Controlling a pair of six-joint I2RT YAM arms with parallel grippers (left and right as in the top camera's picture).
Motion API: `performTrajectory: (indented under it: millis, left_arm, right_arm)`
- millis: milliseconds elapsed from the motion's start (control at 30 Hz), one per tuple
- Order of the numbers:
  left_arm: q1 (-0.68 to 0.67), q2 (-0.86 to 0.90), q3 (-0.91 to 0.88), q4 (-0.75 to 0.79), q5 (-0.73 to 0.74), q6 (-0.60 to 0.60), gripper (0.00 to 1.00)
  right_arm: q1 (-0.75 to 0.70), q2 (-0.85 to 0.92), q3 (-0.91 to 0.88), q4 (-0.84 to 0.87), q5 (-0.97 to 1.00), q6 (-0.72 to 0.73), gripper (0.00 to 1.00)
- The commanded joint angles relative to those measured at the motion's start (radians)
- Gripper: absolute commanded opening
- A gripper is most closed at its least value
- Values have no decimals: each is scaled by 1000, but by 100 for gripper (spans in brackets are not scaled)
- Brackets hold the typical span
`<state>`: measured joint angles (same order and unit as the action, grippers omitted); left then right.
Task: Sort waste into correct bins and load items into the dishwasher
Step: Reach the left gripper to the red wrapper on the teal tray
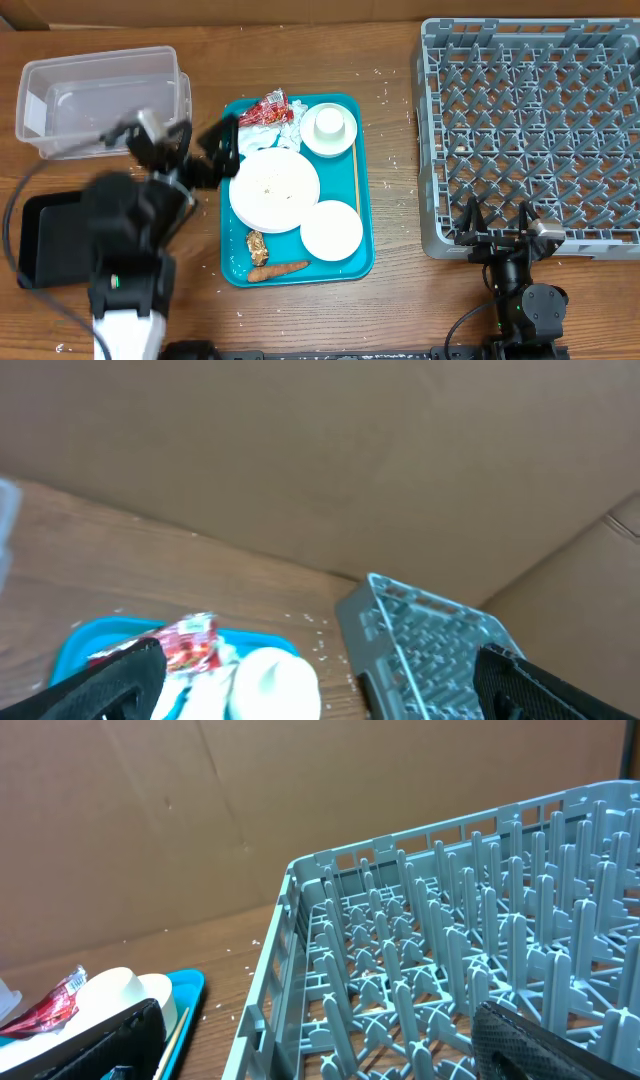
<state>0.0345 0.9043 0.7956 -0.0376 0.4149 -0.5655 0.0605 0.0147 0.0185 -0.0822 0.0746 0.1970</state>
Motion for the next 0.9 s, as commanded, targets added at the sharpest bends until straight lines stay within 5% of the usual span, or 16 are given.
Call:
performTrajectory:
  millis: [0, 100, 233, 433, 600, 700, 867]
  left_arm:
    - [4, 121, 64, -1, 233, -13, 100]
    - [3, 228, 76, 87, 426, 74, 100]
    - [-16, 330, 161, 1, 414, 91, 100]
    - [-95, 499, 509, -457, 144, 285, 100]
    - [-200, 686, 886, -883, -303, 391, 100]
    - [-241, 755, 975, -908, -436, 391, 100]
    - [-253, 819, 976, -849, -447, 385, 100]
  right_arm:
    - [5, -12, -11, 5, -5, -8, 100]
    - [5, -12, -11, 5, -5, -8, 100]
    - [5, -12, -11, 5, -5, -8, 100]
    - [5, -12, -11, 5, -5, -8, 100]
    - [5, -12, -11, 5, -5, -8, 100]
    - [5, -12, -11, 5, -5, -8, 100]
    - [5, -12, -11, 5, -5, -8, 100]
